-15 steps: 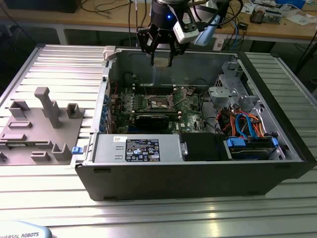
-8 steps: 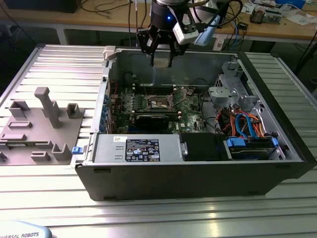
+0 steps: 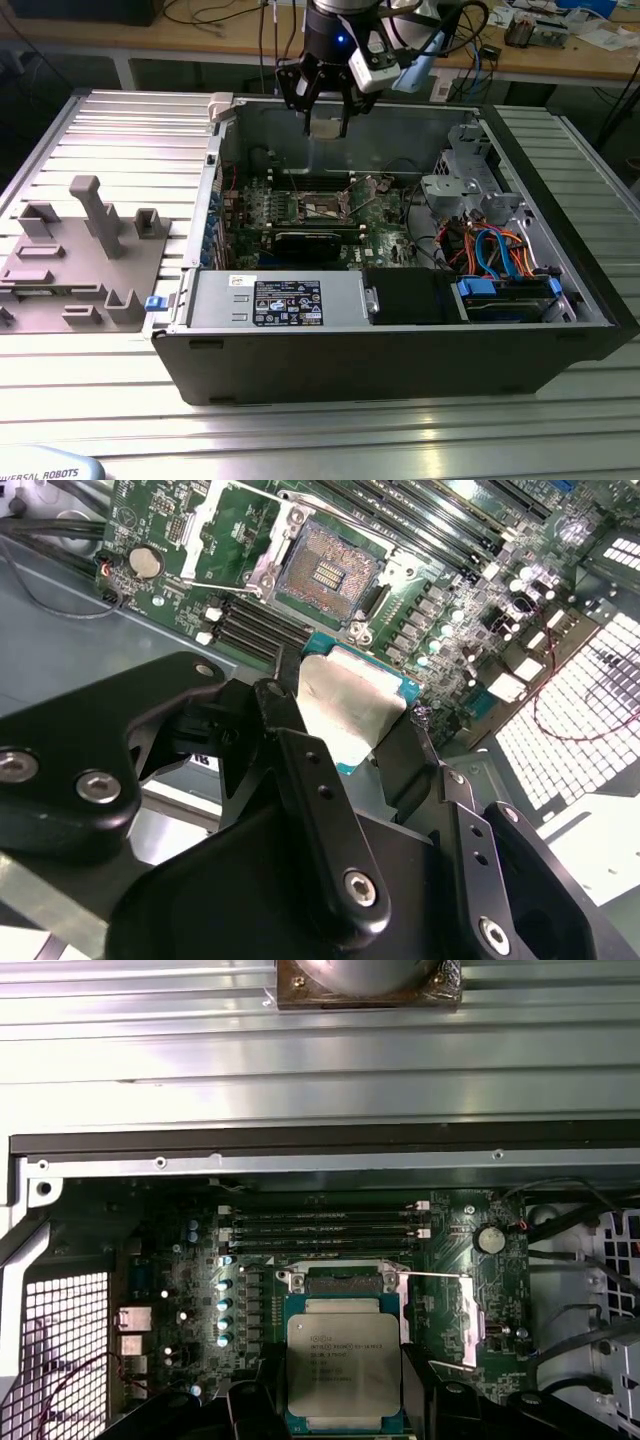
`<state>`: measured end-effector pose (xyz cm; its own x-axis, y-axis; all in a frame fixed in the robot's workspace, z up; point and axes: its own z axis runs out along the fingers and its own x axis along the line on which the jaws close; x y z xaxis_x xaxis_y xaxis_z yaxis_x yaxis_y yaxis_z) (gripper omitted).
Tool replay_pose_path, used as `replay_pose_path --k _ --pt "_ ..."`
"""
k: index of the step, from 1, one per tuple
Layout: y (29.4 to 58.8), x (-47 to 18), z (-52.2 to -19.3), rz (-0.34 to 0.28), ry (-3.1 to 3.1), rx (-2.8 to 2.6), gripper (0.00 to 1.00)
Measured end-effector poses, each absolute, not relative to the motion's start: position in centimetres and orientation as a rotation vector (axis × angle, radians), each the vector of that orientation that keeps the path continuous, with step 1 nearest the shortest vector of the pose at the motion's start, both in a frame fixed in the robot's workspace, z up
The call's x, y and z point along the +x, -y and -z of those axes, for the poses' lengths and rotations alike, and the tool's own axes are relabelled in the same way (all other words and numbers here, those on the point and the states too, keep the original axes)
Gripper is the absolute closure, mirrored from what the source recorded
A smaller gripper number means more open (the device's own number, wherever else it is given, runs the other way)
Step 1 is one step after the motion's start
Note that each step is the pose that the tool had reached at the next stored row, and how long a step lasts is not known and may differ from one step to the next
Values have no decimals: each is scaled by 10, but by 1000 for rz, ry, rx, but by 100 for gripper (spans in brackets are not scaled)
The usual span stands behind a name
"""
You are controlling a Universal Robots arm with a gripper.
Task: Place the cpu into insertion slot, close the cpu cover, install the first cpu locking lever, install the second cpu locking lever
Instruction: 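Place the cpu into insertion slot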
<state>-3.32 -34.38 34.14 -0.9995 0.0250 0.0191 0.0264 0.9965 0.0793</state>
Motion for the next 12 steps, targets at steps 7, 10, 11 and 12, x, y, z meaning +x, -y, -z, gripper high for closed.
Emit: replay_pose_path --k 7,10,11,12 --pt "344 -33 -339 124 3121 -40 46" --pt "344 -33 -339 124 3121 -40 46" --pt "344 -33 -339 124 3121 -40 46" --pt "344 -33 -338 124 3121 -40 46"
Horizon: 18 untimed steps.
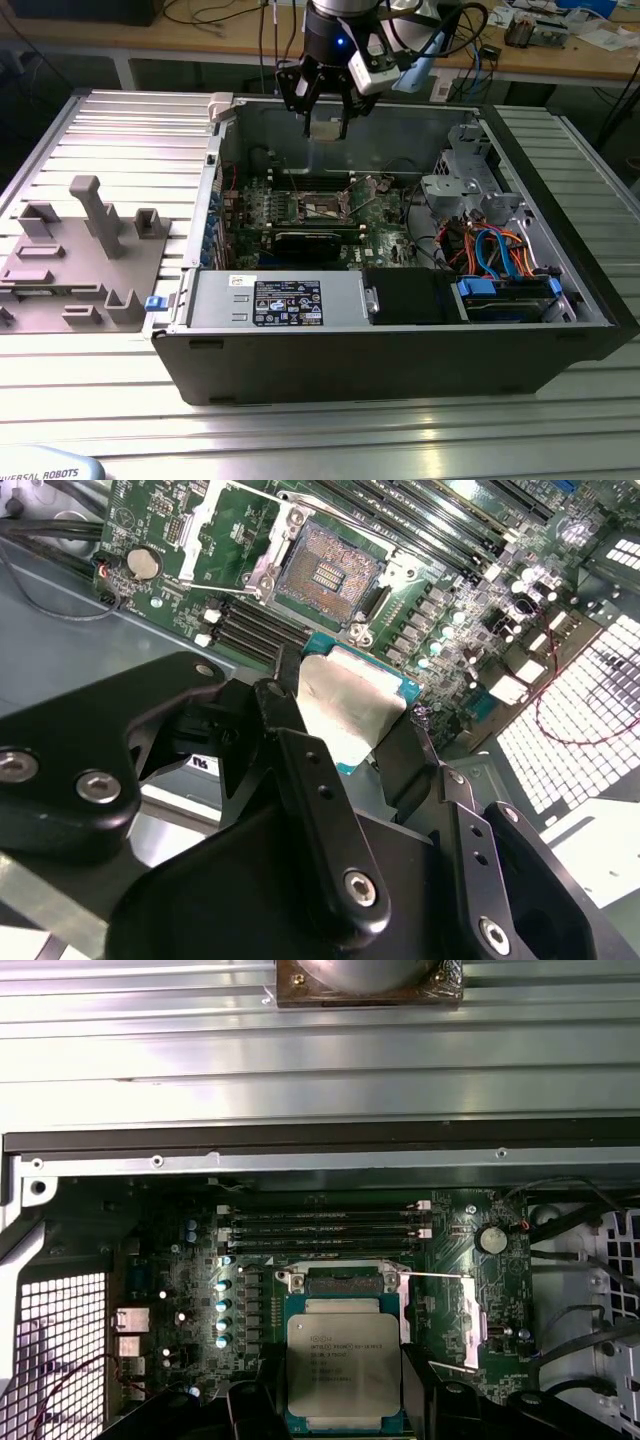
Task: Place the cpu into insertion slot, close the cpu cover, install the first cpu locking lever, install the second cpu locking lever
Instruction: 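Place the cpu into insertion slot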
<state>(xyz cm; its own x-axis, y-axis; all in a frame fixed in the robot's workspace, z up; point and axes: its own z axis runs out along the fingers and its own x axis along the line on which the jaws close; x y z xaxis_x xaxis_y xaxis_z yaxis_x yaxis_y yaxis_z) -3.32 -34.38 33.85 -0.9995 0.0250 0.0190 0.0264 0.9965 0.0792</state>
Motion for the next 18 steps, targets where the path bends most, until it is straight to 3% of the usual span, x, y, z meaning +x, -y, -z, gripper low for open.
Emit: replay_pose_path --k 18 --pt "344 -33 -335 120 3121 -40 46"
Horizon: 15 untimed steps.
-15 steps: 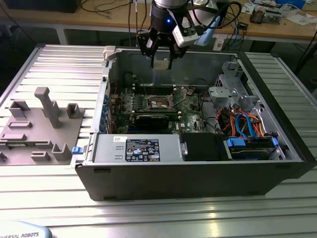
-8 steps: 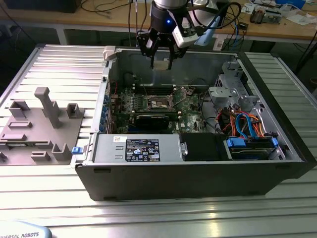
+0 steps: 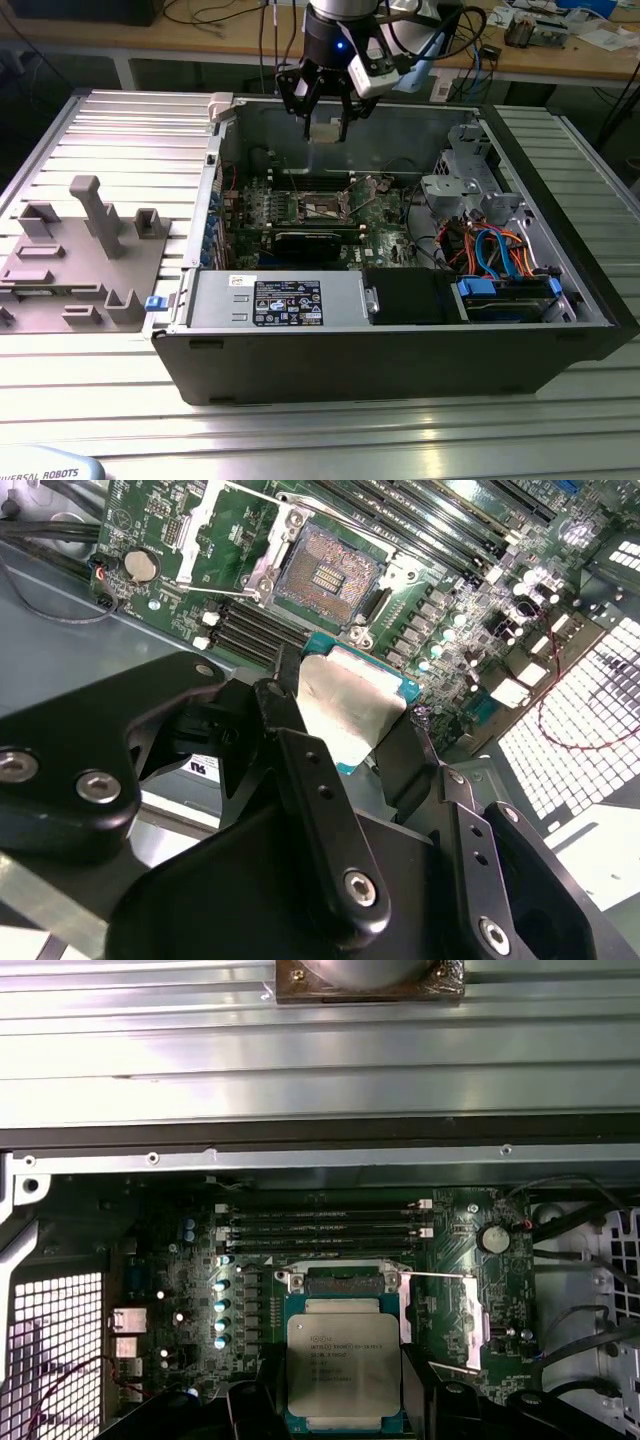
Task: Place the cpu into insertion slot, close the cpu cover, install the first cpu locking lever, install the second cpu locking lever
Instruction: 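Place the cpu into insertion slot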
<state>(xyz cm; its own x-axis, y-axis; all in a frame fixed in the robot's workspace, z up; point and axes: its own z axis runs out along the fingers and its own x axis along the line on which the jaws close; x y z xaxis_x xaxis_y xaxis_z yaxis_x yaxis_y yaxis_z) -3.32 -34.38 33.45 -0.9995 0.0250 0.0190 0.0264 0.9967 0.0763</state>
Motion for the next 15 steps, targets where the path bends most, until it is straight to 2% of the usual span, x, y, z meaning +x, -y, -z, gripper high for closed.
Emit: replay_pose_path --k 15 --pt "344 -33 -331 117 3121 -40 46"
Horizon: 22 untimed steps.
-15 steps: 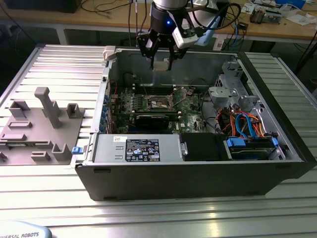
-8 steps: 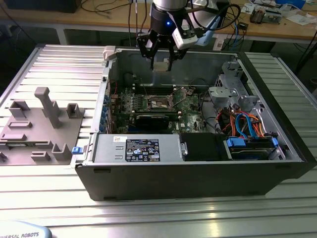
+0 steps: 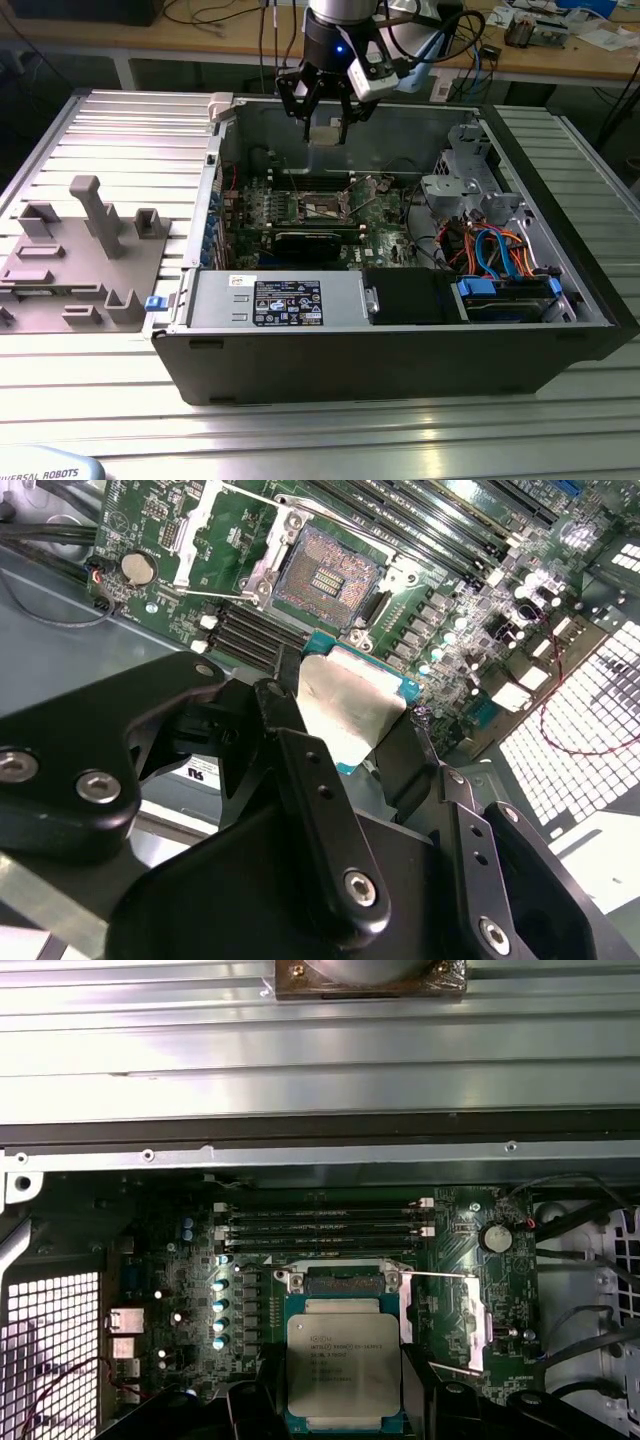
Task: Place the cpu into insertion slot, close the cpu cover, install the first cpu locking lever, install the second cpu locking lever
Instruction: 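Place the cpu into insertion slot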
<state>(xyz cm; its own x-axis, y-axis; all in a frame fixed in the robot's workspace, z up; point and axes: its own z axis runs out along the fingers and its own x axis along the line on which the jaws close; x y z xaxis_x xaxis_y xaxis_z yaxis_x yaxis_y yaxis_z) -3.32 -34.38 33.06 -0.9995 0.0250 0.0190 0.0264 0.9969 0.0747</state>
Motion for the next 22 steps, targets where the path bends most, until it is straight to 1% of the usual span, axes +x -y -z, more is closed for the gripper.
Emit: replay_pose_path --k 22 --pt "344 -33 -326 116 3121 -40 46"
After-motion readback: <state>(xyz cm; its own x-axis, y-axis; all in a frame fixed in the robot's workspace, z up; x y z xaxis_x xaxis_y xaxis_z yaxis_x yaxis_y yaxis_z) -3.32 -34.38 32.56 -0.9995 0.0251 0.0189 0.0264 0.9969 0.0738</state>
